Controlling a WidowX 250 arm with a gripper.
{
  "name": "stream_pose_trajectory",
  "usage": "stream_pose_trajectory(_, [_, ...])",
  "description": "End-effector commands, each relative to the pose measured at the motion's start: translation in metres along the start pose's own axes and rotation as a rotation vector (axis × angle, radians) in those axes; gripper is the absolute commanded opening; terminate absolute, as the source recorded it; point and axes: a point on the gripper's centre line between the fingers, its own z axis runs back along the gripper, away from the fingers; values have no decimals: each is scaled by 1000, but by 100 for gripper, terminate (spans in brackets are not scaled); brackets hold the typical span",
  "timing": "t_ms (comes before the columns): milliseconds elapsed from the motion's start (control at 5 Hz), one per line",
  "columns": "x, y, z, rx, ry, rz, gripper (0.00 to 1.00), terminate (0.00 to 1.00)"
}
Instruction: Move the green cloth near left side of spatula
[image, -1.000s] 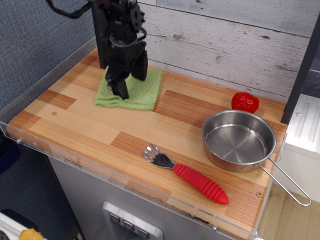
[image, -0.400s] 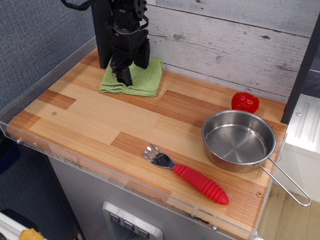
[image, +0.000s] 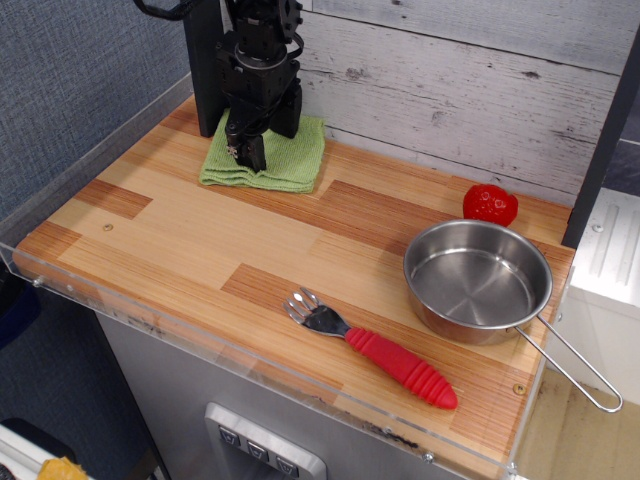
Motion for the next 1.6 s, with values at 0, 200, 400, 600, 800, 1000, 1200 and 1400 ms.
stream_pose_trajectory(0, [-7, -16, 48, -76, 3, 20, 100, 0])
stream_pose_trajectory(200, [-4, -19, 62, -92, -2, 33, 100, 0])
stream_pose_trajectory(400, [0, -20, 76, -111, -7, 38, 100, 0])
stream_pose_trajectory(600, [3, -21, 95, -130, -13, 44, 100, 0])
stream_pose_trajectory(800, [2, -18, 113, -154, -10, 38, 100, 0])
stream_pose_trajectory(1000, [3, -5, 133, -182, -4, 34, 100, 0])
stream_pose_trajectory(1200, [7, 8, 150, -201, 0, 31, 100, 0])
stream_pose_trajectory(1400, [5, 16, 162, -186, -61, -2, 100, 0])
